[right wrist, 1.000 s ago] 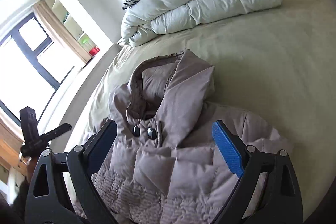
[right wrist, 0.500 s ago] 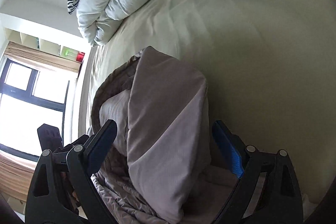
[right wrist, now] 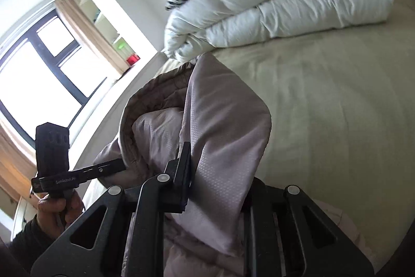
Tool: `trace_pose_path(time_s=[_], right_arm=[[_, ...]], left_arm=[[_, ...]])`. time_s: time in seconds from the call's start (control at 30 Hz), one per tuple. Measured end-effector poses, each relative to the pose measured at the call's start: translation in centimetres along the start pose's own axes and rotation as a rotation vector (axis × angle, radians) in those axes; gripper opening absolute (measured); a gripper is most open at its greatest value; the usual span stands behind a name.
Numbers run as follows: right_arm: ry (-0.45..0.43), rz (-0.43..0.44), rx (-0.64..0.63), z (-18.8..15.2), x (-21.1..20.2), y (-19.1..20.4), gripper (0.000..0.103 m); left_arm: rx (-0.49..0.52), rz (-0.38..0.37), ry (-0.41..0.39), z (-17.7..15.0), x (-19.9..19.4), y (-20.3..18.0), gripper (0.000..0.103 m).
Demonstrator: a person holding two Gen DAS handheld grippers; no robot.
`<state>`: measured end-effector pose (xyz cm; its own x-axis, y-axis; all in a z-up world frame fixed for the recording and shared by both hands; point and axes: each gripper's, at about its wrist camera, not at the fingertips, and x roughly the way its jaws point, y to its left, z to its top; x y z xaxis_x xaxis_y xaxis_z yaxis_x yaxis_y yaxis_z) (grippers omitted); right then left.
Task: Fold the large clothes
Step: 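Grasp the coat hem with both grippers and fold it up toward the collar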
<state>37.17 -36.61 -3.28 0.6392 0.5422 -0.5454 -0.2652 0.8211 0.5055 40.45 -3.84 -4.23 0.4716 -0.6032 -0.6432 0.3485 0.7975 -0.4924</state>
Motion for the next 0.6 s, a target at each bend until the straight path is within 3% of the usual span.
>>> trace_pose_path(time_s=[0.17,0.3,0.47,0.6], right_arm=[[0.002,0.051,-0.107,-6.0,-5.8,5.1,0.018],[0.055,-0.008,-0.084,-11.8,-7.4,5.1,0.018],[0.135,-0.12,-0.03,-17.5,-8.6,3.6,0.025],[0.168,-0.156,-0.001,-20.6,-11.5,2.9,0.026]], left_arm=[[0.075,0.024,-0.032,-7.1,-5.3,-1.4,0.01],[0.076,0.042,-0.012,-12.1,-6.9,-1.8,0.01],[0.091,0.037,0.014,-17.2,-9.2,-3.5,0.01],[0.128,0.083,0.016,-19.4,-11.9,-4.4,0.026]])
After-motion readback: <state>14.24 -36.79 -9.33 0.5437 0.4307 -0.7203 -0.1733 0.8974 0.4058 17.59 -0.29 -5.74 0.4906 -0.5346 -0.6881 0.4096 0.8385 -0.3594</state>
